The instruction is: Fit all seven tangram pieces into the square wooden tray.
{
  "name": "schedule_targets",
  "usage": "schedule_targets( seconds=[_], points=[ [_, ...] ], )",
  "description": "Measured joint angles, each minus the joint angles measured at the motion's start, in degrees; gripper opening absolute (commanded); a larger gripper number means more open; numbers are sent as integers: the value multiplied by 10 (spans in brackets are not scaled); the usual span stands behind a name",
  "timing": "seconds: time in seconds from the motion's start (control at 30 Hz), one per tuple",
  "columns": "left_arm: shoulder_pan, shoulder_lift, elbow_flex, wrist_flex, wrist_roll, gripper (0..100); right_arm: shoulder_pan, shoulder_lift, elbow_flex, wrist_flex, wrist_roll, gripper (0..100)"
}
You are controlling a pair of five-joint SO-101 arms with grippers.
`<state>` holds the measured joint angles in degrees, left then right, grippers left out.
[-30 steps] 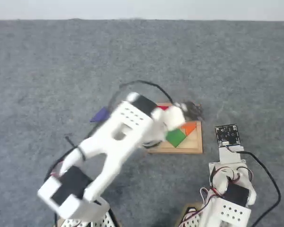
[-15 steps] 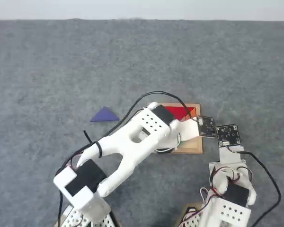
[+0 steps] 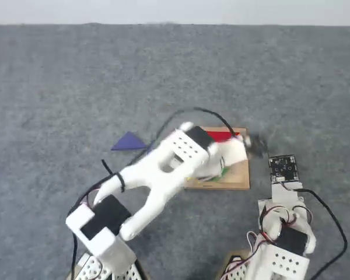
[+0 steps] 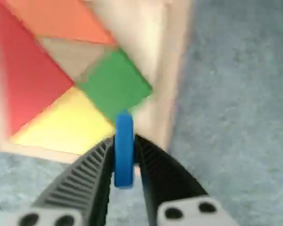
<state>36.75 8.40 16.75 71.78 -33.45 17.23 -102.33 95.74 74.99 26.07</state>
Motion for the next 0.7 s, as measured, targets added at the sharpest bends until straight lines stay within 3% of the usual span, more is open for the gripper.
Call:
schedule_targets(
  seconds=[0.2, 0.7],
  points=[
    [-60, -1, -51, 0, 15, 12, -2, -4, 0, 3, 1, 34],
    [-18, 48, 7, -46, 14, 12, -3, -4, 0, 3, 2, 34]
  ],
)
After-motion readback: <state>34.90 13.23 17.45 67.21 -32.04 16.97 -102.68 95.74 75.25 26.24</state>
